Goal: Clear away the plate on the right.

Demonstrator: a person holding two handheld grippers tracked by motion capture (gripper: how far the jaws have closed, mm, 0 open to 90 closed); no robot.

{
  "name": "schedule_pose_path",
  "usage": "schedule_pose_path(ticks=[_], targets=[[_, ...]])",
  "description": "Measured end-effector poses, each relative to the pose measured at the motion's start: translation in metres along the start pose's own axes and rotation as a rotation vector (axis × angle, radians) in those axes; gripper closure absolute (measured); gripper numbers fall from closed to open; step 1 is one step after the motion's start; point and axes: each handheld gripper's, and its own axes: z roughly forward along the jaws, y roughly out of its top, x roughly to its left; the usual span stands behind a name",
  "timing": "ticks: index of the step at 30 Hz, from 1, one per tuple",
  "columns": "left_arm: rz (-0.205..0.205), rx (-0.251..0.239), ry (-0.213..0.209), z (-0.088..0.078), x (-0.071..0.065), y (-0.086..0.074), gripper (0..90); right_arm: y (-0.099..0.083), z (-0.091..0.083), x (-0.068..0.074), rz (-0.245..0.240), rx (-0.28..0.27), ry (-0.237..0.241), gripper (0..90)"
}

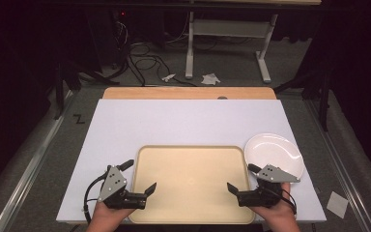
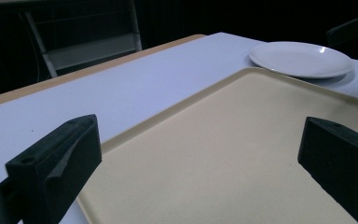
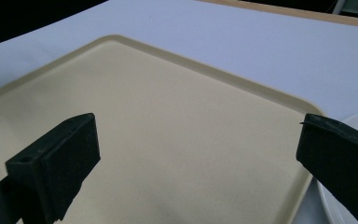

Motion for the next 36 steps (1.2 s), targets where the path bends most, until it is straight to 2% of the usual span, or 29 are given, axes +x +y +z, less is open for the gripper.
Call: schedule_pose_path(ticks=[8, 18, 23, 26, 29, 36], targets=[[-0.002, 0.01, -0.015, 0.002, 0.0, -0.001, 0.7, -0.001, -0.005, -0.004, 0.022, -0.012, -0.01, 0.0], [-0.001, 0.008, -0.015, 0.001, 0.0, -0.001, 0.7, 0.0, -0.006, -0.005, 0.007, -0.027, -0.01, 0.0], [0.002, 0.005, -0.016, 0.001, 0.0, -0.001, 0.7, 0.0, -0.006, -0.007, 0.015, -0.027, -0.016, 0.0], [-0.003, 0.003, -0.018, 0.001, 0.001, 0.0, 0.7, -0.001, -0.006, -0.009, 0.047, -0.024, -0.012, 0.0], [-0.003, 0.006, -0.015, 0.001, 0.002, -0.001, 0.7, -0.001, -0.006, -0.012, 0.061, -0.014, -0.024, 0.0], [0.0, 0.01, -0.005, 0.0, 0.005, -0.001, 0.7, -0.002, -0.009, -0.019, 0.051, -0.001, -0.059, 0.0]])
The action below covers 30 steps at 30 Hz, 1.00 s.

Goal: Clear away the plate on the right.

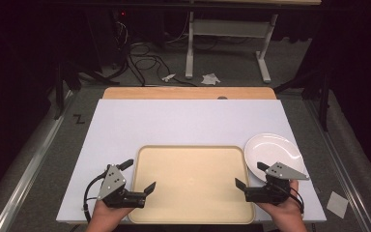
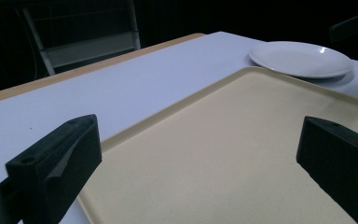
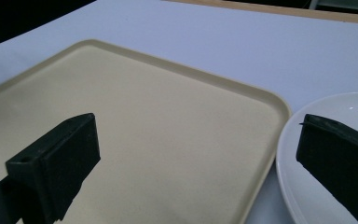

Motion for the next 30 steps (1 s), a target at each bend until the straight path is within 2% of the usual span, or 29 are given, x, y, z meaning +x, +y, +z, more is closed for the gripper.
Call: schedule_pose_path(ticks=[7, 17, 22, 27, 30], targets=[[0.0, 0.01, -0.005, 0.0, 0.003, -0.001, 0.8, -0.001, -0.003, -0.009, 0.005, 0.0, -0.033, 0.0], [-0.023, 0.034, -0.013, 0.001, 0.01, 0.0, 0.8, -0.005, -0.01, -0.024, 0.023, 0.007, -0.076, 0.0], [-0.021, 0.028, 0.013, 0.002, 0.011, 0.0, 3.0, -0.008, -0.016, -0.033, 0.045, 0.001, -0.099, 0.0], [-0.019, 0.038, 0.014, 0.003, 0.014, 0.001, 5.9, -0.011, -0.021, -0.039, 0.073, 0.002, -0.114, 0.0], [-0.014, 0.037, 0.018, 0.005, 0.014, 0.0, 6.8, -0.012, -0.024, -0.043, 0.074, 0.001, -0.125, 0.0]])
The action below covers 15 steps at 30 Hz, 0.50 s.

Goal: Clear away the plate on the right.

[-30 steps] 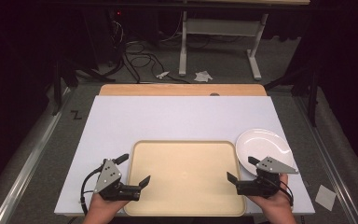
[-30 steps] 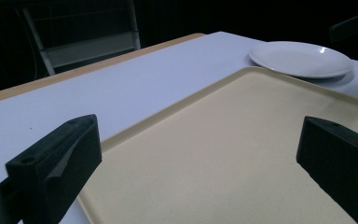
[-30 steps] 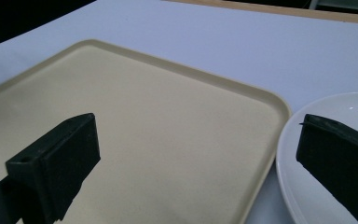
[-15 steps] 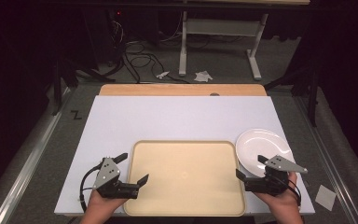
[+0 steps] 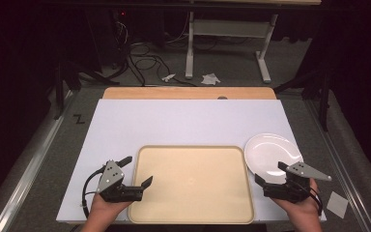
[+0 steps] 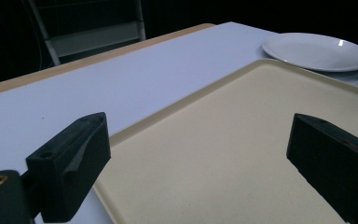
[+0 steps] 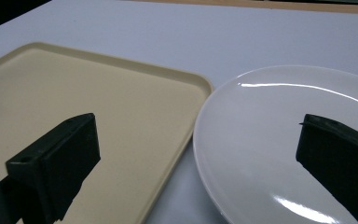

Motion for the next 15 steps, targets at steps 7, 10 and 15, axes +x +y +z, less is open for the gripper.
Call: schedule_pose_path(ticks=[7, 10, 15], targets=[[-0.001, -0.009, 0.008, 0.002, 0.001, -0.001, 8.1, -0.004, -0.005, -0.01, 0.034, 0.013, -0.028, 0.0], [0.002, -0.01, 0.009, 0.002, 0.001, -0.001, 8.2, -0.005, -0.006, -0.015, 0.06, 0.03, -0.049, 0.0], [0.006, -0.012, 0.006, 0.002, 0.0, -0.002, 8.3, -0.008, -0.006, -0.025, 0.103, 0.051, -0.067, 0.0]])
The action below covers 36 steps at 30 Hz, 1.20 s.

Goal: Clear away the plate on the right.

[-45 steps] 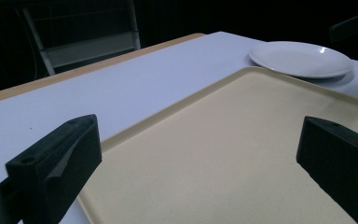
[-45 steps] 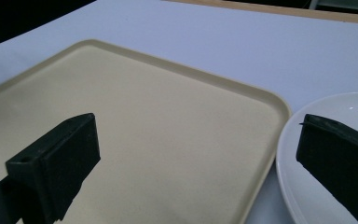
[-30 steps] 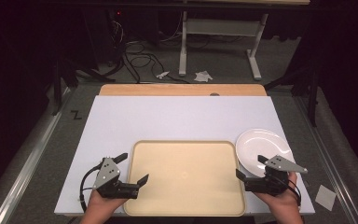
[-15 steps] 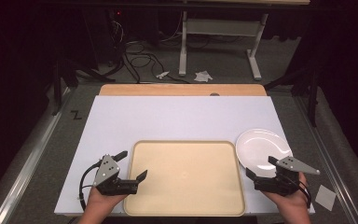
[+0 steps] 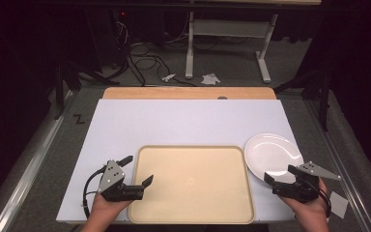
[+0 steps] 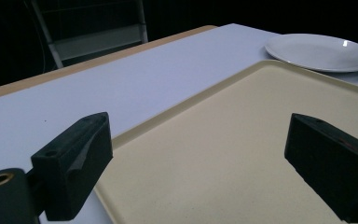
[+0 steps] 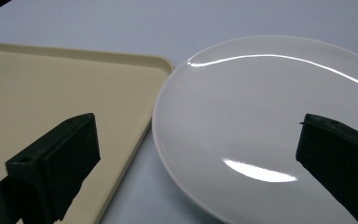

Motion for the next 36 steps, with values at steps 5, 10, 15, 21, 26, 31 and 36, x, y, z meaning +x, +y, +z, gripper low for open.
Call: schedule_pose_path(ticks=[5, 10, 15, 21, 26, 31, 36], targets=[[0.01, 0.005, -0.007, 0.001, -0.001, 0.0, 8.2, -0.001, -0.001, -0.008, 0.024, 0.004, -0.008, 0.0], [0.027, 0.018, -0.022, 0.003, -0.004, -0.001, 8.2, -0.004, -0.001, -0.016, 0.057, 0.011, -0.02, 0.0], [0.033, 0.018, -0.028, 0.004, -0.005, -0.001, 8.3, -0.007, -0.003, -0.025, 0.104, 0.015, -0.039, 0.0], [0.037, 0.022, -0.037, 0.004, -0.005, -0.001, 8.9, -0.01, -0.006, -0.033, 0.196, 0.005, -0.034, 0.0], [0.038, 0.021, -0.043, 0.005, -0.006, -0.002, 9.3, -0.014, -0.012, -0.043, 0.324, -0.008, -0.024, 0.7], [0.036, 0.018, -0.046, 0.005, -0.006, -0.002, 9.9, -0.019, -0.017, -0.053, 0.453, -0.033, -0.006, 6.8], [0.038, 0.019, -0.05, 0.004, -0.006, -0.002, 10.3, -0.026, -0.019, -0.062, 0.577, -0.029, 0.004, 13.3]])
